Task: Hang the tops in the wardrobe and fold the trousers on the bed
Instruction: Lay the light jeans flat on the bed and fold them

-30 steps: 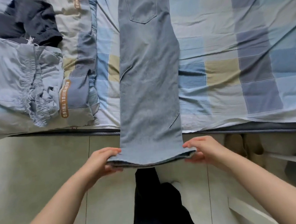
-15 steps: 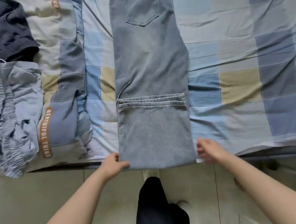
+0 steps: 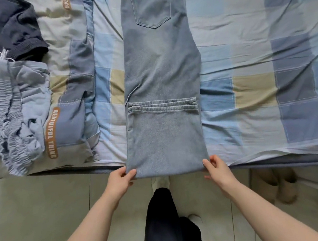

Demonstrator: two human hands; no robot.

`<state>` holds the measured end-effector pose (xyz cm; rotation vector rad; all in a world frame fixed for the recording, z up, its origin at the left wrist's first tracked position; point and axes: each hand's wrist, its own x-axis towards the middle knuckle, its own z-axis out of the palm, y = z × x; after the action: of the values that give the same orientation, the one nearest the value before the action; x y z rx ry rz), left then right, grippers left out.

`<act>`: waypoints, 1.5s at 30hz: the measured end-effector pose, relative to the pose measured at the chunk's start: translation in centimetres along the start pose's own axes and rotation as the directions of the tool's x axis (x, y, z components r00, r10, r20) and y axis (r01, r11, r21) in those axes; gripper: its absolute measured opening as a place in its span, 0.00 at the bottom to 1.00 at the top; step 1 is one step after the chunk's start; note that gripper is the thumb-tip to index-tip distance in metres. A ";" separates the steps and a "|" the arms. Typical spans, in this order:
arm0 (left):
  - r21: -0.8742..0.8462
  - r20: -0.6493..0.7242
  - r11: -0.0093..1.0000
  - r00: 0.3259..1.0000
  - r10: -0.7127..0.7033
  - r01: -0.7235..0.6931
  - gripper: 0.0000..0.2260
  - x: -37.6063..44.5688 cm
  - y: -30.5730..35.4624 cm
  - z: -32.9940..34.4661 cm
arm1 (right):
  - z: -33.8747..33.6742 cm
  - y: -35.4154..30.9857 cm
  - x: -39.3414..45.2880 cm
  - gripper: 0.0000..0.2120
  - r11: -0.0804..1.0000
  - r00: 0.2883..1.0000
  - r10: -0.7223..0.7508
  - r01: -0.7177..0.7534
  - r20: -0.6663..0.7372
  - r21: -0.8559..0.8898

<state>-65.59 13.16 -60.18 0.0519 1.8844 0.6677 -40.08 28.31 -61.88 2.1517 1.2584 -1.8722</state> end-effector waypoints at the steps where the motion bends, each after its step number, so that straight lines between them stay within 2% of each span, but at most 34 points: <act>1: 0.001 0.014 1.000 1.000 0.005 -0.005 0.05 -0.1 0.0 -0.2 | -0.2 0.1 -0.4 0.05 0.999 0.999 -0.044 0.044 0.002 0.007; 4: -0.007 0.038 1.000 0.999 -0.022 0.022 0.05 -2.4 -1.7 0.0 | -1.2 2.2 -3.5 0.05 0.997 0.998 -0.070 0.070 0.001 0.042; 8: -0.040 0.108 0.992 0.987 -0.116 0.121 0.05 -7.2 -5.1 0.7 | -3.2 5.3 -7.4 0.04 0.994 1.000 0.021 -0.019 -0.013 0.103; 11: -0.155 0.105 0.973 0.982 -0.155 0.170 0.17 -10.1 -5.9 0.4 | -4.9 5.5 -10.0 0.06 0.992 0.997 0.080 -0.079 -0.009 0.102; 13: -0.174 0.087 0.976 0.989 -0.121 0.135 0.23 -11.3 -4.3 -0.1 | -5.7 3.7 -11.2 0.11 0.993 0.997 0.078 -0.077 -0.014 0.087; 16: -0.058 0.079 0.998 0.997 0.023 -0.019 0.20 -11.3 1.5 -1.8 | -6.7 -1.8 -11.6 0.14 1.000 1.000 -0.012 0.012 0.026 0.001; 19: -0.013 0.104 0.992 0.987 0.126 -0.125 0.09 -9.1 10.0 -3.8 | -7.7 -9.8 -9.6 0.07 0.994 0.996 -0.082 0.085 0.047 -0.073; 21: -0.029 0.085 0.984 0.980 0.179 -0.177 0.04 -5.9 16.9 -4.6 | -8.2 -16.5 -6.6 0.05 0.995 0.995 -0.095 0.095 0.009 0.021; 24: -0.262 0.009 0.939 0.973 0.233 -0.222 0.04 0.1 26.1 -5.0 | -9.0 -25.2 -1.4 0.10 0.941 0.985 -0.171 0.166 -0.011 0.296; 25: -0.282 -0.011 0.930 0.970 0.244 -0.237 0.02 2.7 28.5 -4.9 | -9.1 -27.4 1.0 0.11 0.915 0.978 -0.199 0.209 -0.065 0.345; 27: -0.139 -0.033 0.958 0.968 0.250 -0.252 0.06 7.2 30.1 -4.4 | -8.9 -29.4 5.3 0.15 0.899 0.958 -0.187 0.257 -0.220 0.355; 29: 0.087 -0.013 0.982 0.986 0.167 -0.165 0.12 10.6 28.3 -3.5 | -7.7 -28.2 8.1 0.18 0.954 0.969 -0.061 0.127 -0.237 0.272; 31: 0.226 0.061 0.971 0.996 0.065 -0.077 0.13 11.5 24.6 -1.9 | -5.8 -24.5 8.9 0.20 0.992 0.993 0.071 -0.060 -0.099 0.114; 32: 0.238 0.108 0.969 0.993 0.038 -0.063 0.12 11.8 22.7 -0.9 | -4.7 -22.5 9.3 0.19 0.994 0.994 0.104 -0.104 -0.022 0.033; 33: 0.218 0.137 0.973 0.990 0.042 -0.072 0.12 11.7 20.8 -0.4 | -3.8 -20.6 9.2 0.16 0.994 0.995 0.101 -0.100 0.025 -0.037; 35: 0.145 0.112 0.983 0.989 0.093 -0.109 0.15 11.5 17.7 0.2 | -2.6 -17.6 9.2 0.13 0.993 1.000 0.024 -0.023 0.007 -0.116; 39: 0.094 0.070 0.988 0.991 0.113 -0.120 0.11 11.6 15.3 0.2 | -2.1 -14.2 10.0 0.15 0.991 0.996 -0.066 0.059 -0.056 -0.124; 42: 0.064 0.076 0.991 0.991 0.113 -0.118 0.11 11.4 14.7 -0.2 | -2.4 -13.6 10.8 0.06 0.968 0.987 -0.150 0.136 -0.052 -0.213; 45: 0.139 0.052 0.987 0.996 0.072 -0.079 0.11 10.9 13.9 -0.6 | -3.2 -13.2 10.8 0.15 0.901 0.972 -0.232 0.227 0.031 -0.370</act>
<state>-74.34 28.32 -62.68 0.2293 1.8898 0.5783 -45.54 44.65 -63.89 1.8880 1.7714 -1.5232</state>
